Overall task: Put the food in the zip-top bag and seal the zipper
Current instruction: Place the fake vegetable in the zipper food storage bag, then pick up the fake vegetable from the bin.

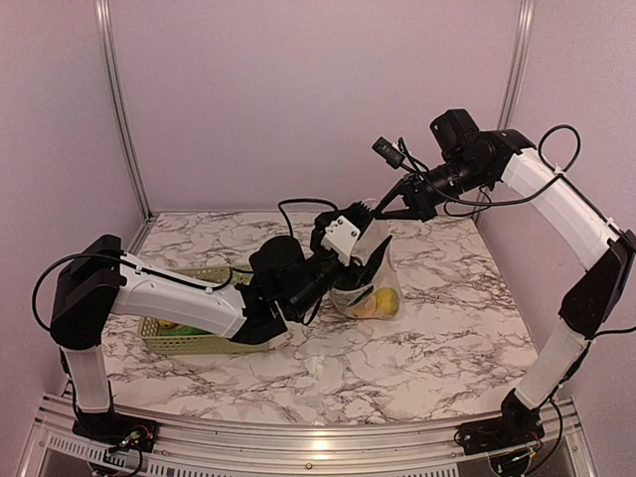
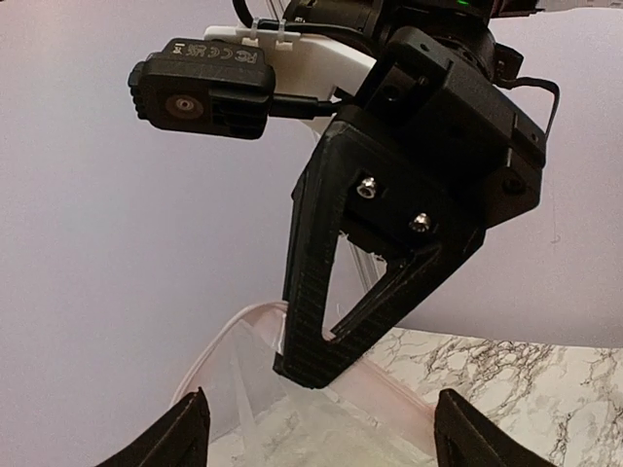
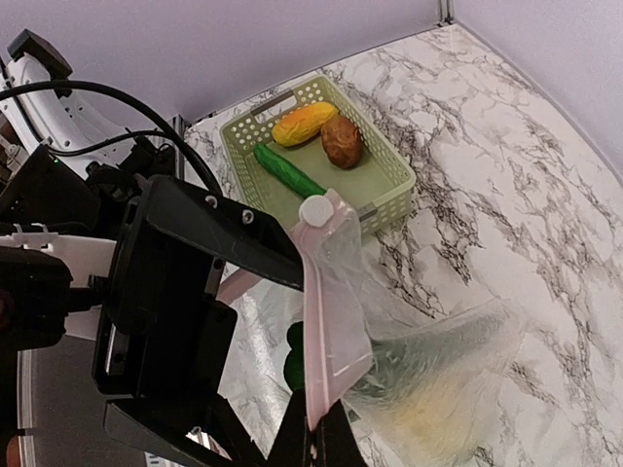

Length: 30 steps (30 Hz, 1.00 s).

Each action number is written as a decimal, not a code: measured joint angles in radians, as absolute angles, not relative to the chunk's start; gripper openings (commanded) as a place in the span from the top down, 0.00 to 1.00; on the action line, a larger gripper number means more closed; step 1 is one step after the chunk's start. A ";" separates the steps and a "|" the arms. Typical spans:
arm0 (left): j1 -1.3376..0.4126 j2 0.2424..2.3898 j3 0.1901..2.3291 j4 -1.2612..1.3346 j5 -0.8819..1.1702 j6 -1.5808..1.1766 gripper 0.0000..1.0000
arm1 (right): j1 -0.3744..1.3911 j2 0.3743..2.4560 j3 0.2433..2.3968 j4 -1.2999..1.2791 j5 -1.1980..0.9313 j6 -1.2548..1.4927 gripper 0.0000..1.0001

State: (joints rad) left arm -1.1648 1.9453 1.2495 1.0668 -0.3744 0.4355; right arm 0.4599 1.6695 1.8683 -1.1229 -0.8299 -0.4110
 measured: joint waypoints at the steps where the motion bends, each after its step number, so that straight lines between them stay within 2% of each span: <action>1: -1.165 1.937 1.250 1.061 -0.376 0.435 0.14 | 0.460 1.670 1.868 -1.122 -0.830 -0.411 1.00; 11: -1.165 1.765 1.277 0.922 -0.351 0.322 0.11 | 0.460 1.698 1.888 -1.121 -0.824 -0.411 1.00; 18: -1.165 1.602 1.276 0.730 -0.423 0.146 0.12 | 0.460 1.719 1.889 -1.116 -0.821 -0.411 1.00; 27: -1.152 1.351 1.028 0.411 -0.628 0.046 0.11 | 0.439 1.736 1.912 -1.115 -0.800 -0.408 1.00; 30: -1.124 1.285 0.966 0.266 -0.646 0.017 0.18 | 0.428 1.737 1.915 -1.112 -0.798 -0.406 1.00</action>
